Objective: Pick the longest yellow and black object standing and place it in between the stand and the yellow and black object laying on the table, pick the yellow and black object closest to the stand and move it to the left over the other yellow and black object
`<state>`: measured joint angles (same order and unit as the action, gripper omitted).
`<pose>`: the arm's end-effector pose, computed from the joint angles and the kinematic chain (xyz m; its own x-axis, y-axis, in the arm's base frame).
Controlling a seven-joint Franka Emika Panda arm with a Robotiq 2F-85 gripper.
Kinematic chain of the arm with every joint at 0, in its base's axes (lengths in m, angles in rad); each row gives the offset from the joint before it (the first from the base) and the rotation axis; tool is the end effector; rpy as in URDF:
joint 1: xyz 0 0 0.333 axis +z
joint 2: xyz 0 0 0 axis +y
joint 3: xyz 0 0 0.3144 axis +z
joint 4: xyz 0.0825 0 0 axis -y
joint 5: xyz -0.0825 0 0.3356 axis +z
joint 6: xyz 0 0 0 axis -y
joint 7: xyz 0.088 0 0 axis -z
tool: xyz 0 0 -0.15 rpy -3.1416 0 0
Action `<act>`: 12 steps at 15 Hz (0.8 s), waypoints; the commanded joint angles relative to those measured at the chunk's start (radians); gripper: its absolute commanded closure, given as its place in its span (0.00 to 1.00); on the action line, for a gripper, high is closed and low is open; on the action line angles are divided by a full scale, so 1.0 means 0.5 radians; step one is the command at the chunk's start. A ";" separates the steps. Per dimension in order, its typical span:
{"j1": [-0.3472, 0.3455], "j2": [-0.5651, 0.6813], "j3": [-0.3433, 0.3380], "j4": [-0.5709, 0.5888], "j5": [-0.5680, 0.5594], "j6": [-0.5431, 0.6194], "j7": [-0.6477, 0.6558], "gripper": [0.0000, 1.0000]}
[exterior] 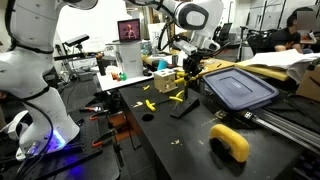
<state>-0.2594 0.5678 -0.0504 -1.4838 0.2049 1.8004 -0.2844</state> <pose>0.6027 -0.1616 0.3065 0.9779 -0.0689 -0.1976 -0.1124 -0.9694 -0.2181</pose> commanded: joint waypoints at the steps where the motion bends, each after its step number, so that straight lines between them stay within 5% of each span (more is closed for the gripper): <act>1: -0.009 -0.102 -0.005 -0.091 0.043 0.038 0.049 0.97; 12: 0.017 -0.855 -0.078 -0.912 0.160 0.575 0.104 0.97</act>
<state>-0.2682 0.3102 -0.0689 -1.7577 0.2697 1.9967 -0.2495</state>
